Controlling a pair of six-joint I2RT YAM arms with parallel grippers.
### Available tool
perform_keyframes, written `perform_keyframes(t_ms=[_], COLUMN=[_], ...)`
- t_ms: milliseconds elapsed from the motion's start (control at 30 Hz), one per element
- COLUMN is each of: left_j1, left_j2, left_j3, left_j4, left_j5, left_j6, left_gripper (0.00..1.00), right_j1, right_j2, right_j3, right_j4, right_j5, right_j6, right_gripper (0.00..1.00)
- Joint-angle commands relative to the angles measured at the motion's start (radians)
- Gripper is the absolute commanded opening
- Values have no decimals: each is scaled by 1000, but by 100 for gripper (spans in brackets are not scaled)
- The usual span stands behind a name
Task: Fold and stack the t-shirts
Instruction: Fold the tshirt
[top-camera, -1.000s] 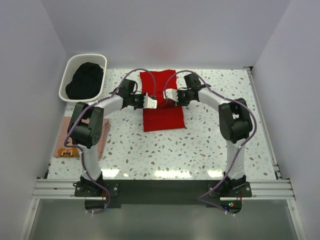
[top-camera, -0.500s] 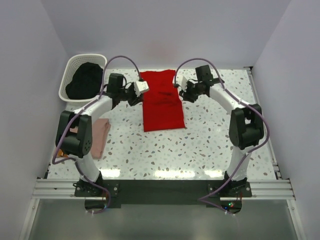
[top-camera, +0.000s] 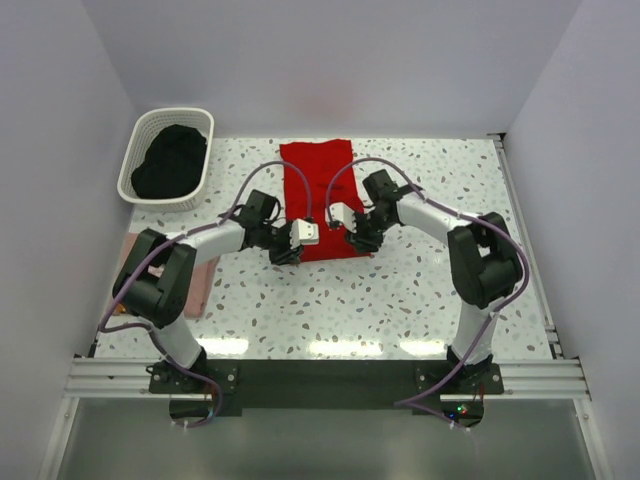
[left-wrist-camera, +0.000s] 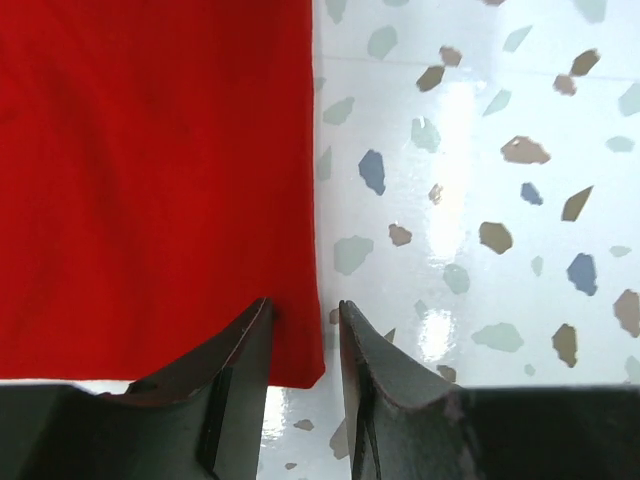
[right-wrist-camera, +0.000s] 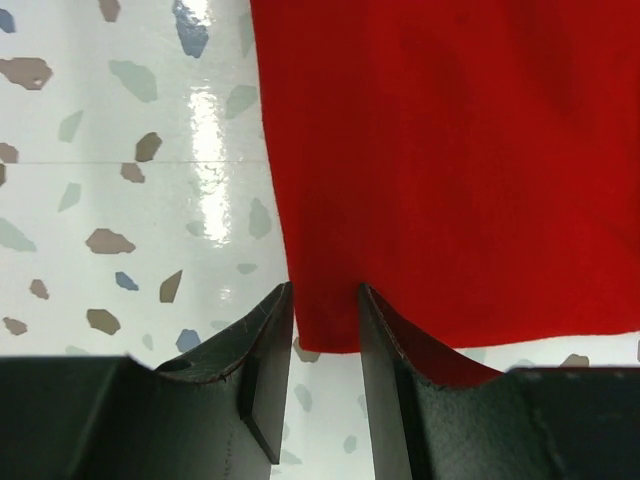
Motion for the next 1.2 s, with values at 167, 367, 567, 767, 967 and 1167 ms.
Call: perform_keyframes(t_ms=[167, 367, 567, 767, 967, 1167], left_j1=[-5, -5, -5, -5, -3, -3], left_j2=[75, 73, 87, 73, 86, 80], left_j3=[10, -20, -30, -28, -20, -25], left_j4=[-68, -67, -76, -90, -94, -99], left_j5=[-72, -75, -107, -101, -103, -98], left_j6=[121, 141, 152, 154, 152, 152], left_gripper=[37, 36, 22, 5, 4, 0], right_j1=[-6, -2, 1, 1, 7, 17], right_j2=[70, 63, 44, 24, 21, 12], right_j3=[-39, -94, -112, -116, -126, -174], right_j4=[49, 68, 35, -31, -32, 29], right_j5=[74, 106, 118, 95, 104, 153], right_j6=[-71, -102, -126, -159, -175, -183], right_gripper=[36, 36, 37, 45, 48, 14])
